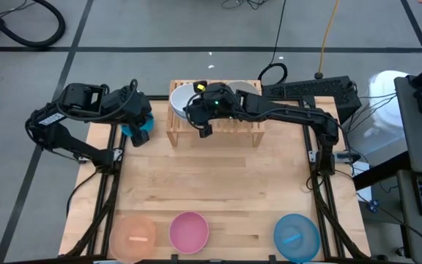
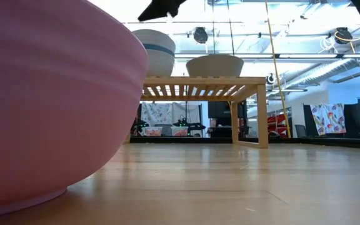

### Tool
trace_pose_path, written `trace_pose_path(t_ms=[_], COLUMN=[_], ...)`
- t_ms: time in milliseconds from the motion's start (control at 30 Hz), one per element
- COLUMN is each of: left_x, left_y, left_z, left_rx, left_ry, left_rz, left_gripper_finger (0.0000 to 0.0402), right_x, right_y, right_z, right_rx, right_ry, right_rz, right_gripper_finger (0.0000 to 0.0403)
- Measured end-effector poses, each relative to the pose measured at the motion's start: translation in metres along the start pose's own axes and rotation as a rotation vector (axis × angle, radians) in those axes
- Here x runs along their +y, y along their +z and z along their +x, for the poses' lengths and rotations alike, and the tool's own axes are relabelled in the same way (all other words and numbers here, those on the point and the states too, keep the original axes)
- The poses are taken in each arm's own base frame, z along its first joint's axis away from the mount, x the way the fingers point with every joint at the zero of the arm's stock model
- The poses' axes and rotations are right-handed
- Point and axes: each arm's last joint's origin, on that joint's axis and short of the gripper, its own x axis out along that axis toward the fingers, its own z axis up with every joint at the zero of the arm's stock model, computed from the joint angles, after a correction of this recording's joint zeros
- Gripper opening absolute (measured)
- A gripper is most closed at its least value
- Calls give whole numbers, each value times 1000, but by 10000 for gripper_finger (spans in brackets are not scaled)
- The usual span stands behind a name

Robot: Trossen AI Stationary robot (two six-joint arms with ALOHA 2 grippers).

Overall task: Place and stack bowls onto a shelf
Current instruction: Stack the small white bowl on top of the small blue bowl on the shelf, then stack the small pink bowl on top of the small white bowl on the shelf

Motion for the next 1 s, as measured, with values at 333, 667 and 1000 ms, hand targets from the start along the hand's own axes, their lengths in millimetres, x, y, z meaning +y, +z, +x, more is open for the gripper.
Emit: trace_pose_path(t_ms=[333,667,1000], left_x=[0,-1,-5], left_y=[0,0,2], left_z=[0,0,5], left_rx=[0,4,33], left_ry=[0,-24,-108], left_rz=[1,15,55], left_gripper_finger=[3,3,23], right_x=[18,-16,-28], right_y=[-24,16,26], right_z=[21,-64,-187], right_rx=[32,-49,-33], right_ry=[8,-140,-228], right_rz=[-48,-96,-3], right_gripper_finger=[1,0,0])
